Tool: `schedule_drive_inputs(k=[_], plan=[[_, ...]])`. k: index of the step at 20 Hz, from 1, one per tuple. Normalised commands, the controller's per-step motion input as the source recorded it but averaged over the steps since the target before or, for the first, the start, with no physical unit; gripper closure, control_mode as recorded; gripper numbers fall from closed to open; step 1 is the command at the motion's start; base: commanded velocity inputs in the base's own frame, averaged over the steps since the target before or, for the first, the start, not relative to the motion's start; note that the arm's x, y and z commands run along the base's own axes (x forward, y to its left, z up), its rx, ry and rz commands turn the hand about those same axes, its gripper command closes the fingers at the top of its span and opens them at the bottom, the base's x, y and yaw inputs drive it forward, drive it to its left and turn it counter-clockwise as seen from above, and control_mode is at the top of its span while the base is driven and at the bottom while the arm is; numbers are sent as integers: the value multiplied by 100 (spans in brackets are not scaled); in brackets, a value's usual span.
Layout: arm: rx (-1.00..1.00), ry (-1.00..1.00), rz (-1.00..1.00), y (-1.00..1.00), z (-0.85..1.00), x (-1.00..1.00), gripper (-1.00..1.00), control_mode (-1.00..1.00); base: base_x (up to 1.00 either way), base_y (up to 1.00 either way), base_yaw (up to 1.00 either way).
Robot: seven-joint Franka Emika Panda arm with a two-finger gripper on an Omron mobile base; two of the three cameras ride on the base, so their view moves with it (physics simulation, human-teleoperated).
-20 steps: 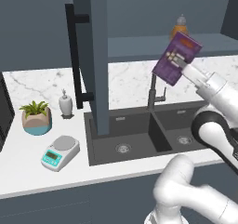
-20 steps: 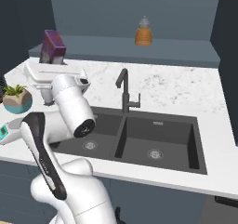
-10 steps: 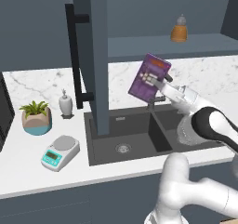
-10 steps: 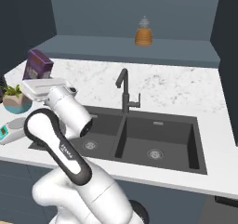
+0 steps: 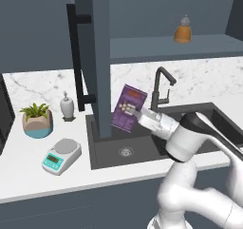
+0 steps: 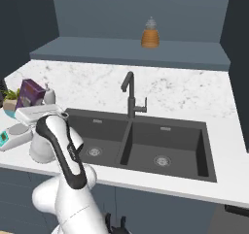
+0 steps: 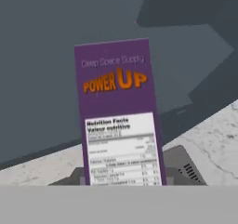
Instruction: Pick the cereal and place it on the digital scale for weighing, and close the cabinet.
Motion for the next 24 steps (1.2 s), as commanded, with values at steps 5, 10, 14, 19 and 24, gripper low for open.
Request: schedule_drive_inputs(k=[5,10,14,19,24], plan=[[-11,6,12,0,-50,1,100,-100,0,0,0],[-10,3,8,7,-29,8,100,-100,0,0,0],[-9,4,7,0,-34,7,100,-100,0,0,0],[-10,1,7,12,-31,11,100,-100,0,0,0],[-8,-15,1,24,-30,13,100,-100,0,0,0]])
